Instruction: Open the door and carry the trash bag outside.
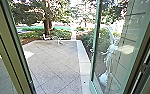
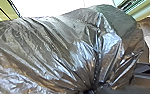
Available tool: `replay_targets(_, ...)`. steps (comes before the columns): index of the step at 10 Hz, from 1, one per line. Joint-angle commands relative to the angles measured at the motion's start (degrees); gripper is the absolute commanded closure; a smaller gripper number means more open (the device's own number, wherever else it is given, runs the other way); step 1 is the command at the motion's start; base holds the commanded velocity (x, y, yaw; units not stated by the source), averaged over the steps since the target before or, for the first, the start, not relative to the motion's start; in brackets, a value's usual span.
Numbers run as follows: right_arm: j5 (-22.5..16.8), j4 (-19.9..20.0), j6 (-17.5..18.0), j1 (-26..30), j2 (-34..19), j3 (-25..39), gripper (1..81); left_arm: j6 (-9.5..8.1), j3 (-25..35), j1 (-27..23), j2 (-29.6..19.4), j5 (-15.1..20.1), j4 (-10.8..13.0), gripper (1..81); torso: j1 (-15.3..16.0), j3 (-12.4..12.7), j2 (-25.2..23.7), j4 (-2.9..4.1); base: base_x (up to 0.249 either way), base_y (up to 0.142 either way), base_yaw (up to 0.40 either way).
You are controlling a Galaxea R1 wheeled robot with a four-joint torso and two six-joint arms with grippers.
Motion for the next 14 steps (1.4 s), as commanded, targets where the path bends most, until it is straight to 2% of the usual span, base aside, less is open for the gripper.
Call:
replay_targets(1, -3.1, 0.2, 0.0, 2.8, 0.5, 0.3, 1.0, 0.35, -0.1, -3.3, -0.2, 2.5, 0.5, 81.1, 0.0, 0.0, 0.0, 0.00, 0.071, 0.000, 0.000)
replay_targets(14, -3.2, 0.0, -0.1, 3.0, 0.7, 0.3, 1.0, 0.35, -0.1, -3.3, -0.1, 2.6, 0.5, 81.1, 0.0, 0.0, 0.0, 0.00, 0.091, 0.000, 0.000)
